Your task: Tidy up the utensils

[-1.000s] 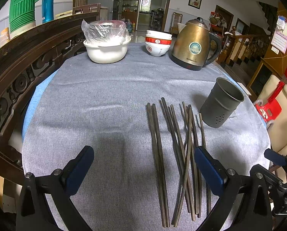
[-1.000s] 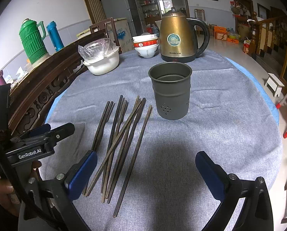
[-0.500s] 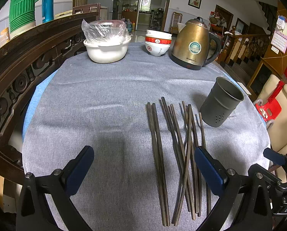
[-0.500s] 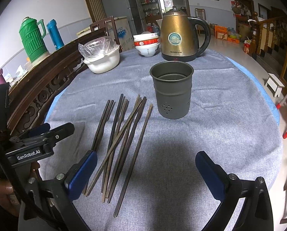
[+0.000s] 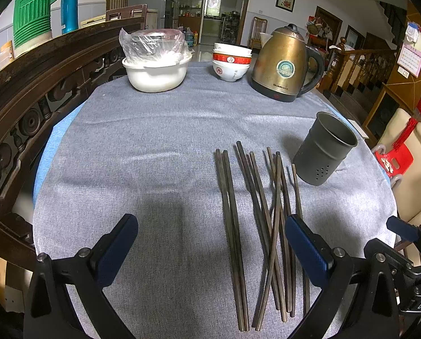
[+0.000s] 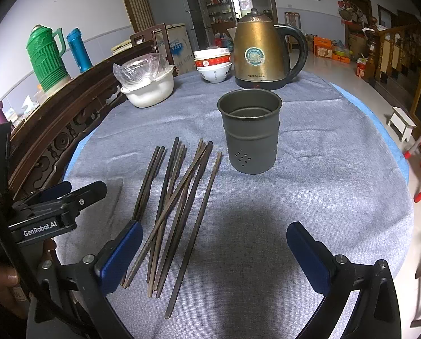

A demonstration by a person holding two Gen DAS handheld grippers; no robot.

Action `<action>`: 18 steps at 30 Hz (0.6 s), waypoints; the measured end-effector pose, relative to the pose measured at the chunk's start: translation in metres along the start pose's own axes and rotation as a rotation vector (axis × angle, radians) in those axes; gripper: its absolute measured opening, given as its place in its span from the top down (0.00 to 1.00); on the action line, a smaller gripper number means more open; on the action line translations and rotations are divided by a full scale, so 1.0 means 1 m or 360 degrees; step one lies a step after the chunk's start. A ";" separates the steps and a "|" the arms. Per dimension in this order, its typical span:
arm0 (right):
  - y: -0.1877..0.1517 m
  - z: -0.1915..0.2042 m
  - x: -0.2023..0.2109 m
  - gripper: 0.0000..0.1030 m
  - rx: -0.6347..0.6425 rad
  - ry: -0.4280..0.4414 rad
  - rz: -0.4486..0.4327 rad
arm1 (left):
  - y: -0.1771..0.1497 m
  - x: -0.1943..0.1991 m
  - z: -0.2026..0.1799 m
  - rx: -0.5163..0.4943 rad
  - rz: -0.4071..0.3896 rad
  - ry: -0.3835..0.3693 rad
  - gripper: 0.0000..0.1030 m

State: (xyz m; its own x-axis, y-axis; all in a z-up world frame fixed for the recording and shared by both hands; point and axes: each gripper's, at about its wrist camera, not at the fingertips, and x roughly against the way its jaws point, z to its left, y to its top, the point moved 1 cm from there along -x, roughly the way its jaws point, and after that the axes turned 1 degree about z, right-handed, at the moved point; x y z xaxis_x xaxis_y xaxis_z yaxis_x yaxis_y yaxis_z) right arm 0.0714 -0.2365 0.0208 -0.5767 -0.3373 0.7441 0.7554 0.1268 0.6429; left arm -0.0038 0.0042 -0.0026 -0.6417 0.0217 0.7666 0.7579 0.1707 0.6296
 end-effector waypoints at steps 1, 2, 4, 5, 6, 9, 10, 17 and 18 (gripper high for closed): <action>0.000 0.000 0.000 0.00 0.0000 0.0000 0.0000 | 0.000 0.000 0.000 -0.0001 0.0001 0.0001 0.00; 0.000 -0.001 0.000 0.00 -0.0002 0.0000 0.0001 | 0.000 0.000 0.000 -0.0001 0.0002 0.0002 0.00; 0.000 -0.001 0.000 0.00 -0.0004 0.0001 0.0002 | -0.001 0.000 0.000 -0.0002 0.0003 0.0003 0.00; 0.000 -0.001 0.000 0.00 -0.0005 0.0000 0.0001 | 0.000 0.000 0.000 -0.0003 0.0002 0.0004 0.00; -0.001 -0.001 0.000 0.00 -0.0005 -0.0001 0.0001 | 0.000 0.000 0.000 -0.0003 0.0003 0.0004 0.00; 0.000 -0.001 0.000 0.00 -0.0008 -0.0002 0.0004 | -0.001 0.000 -0.001 -0.0007 0.0003 0.0008 0.00; 0.000 -0.001 0.000 0.00 -0.0008 -0.0002 0.0005 | 0.000 0.000 -0.001 -0.0008 0.0004 0.0008 0.00; 0.000 0.000 0.000 0.00 -0.0007 -0.0002 0.0006 | 0.001 0.000 -0.002 -0.0011 0.0008 0.0011 0.00; 0.001 0.001 0.000 0.00 -0.0005 -0.0003 0.0005 | 0.001 0.000 -0.001 -0.0010 0.0007 0.0010 0.00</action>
State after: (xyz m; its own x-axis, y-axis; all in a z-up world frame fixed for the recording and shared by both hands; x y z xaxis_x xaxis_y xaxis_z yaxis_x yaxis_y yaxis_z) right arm 0.0714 -0.2356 0.0214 -0.5751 -0.3352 0.7462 0.7579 0.1251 0.6403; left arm -0.0029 0.0029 -0.0019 -0.6376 0.0159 0.7702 0.7615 0.1644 0.6270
